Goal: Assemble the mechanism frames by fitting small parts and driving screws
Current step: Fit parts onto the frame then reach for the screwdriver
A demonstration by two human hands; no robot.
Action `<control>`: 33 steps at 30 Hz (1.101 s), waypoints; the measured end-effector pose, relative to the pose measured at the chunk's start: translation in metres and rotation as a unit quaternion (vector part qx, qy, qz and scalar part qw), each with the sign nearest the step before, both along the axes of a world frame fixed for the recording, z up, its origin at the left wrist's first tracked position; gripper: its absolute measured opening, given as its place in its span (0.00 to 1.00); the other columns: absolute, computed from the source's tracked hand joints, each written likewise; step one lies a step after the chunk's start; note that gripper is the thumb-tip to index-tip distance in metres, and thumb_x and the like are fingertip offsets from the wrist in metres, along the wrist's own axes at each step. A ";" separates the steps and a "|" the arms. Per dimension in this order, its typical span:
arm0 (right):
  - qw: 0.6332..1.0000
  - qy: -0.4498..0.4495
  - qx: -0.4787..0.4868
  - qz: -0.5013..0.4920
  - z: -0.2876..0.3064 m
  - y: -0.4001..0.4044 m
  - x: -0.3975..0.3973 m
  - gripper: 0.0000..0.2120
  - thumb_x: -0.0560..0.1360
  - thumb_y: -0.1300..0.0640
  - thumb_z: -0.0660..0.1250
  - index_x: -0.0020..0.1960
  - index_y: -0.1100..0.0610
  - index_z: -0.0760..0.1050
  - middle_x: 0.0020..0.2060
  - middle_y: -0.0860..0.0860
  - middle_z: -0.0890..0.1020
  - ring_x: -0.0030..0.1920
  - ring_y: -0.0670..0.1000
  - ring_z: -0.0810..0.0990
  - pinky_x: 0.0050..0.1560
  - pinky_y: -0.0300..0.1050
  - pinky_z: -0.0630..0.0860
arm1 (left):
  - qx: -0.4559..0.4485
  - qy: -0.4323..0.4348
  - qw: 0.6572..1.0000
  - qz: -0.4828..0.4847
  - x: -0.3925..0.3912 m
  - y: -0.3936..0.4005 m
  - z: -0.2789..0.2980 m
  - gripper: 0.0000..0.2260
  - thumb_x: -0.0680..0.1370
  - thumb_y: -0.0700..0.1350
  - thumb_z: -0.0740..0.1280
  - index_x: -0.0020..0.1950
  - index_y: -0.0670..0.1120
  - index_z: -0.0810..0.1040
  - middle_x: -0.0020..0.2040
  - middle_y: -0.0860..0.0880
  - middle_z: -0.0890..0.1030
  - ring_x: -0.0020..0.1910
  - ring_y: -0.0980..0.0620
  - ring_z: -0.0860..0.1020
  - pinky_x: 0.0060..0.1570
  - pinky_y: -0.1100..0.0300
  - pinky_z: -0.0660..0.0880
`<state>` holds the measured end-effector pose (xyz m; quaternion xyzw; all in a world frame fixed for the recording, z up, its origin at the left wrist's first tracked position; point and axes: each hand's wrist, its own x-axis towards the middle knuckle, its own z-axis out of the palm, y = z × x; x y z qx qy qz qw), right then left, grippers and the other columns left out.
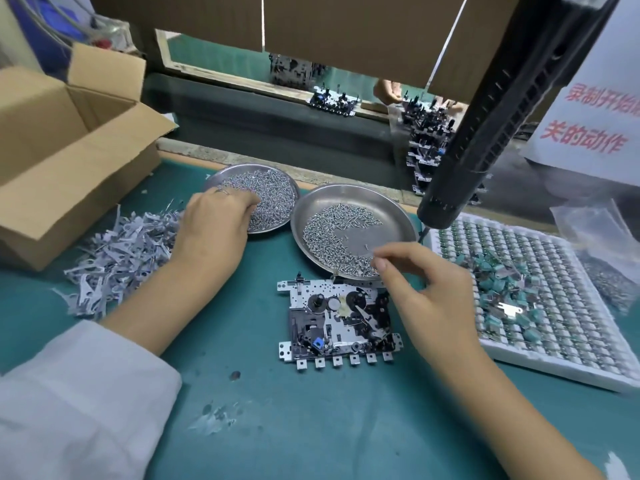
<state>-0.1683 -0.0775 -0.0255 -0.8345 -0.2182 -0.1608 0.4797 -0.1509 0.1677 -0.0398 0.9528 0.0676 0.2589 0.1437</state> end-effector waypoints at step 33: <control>0.873 0.326 0.351 0.088 0.007 0.015 -0.003 0.08 0.61 0.61 0.74 0.40 0.55 0.85 0.42 0.56 0.86 0.44 0.50 0.85 0.45 0.37 0.79 | -0.449 -0.099 0.870 -0.176 -0.057 -0.086 0.001 0.12 0.66 0.48 0.76 0.48 0.56 0.82 0.40 0.59 0.84 0.45 0.59 0.83 0.52 0.58 0.77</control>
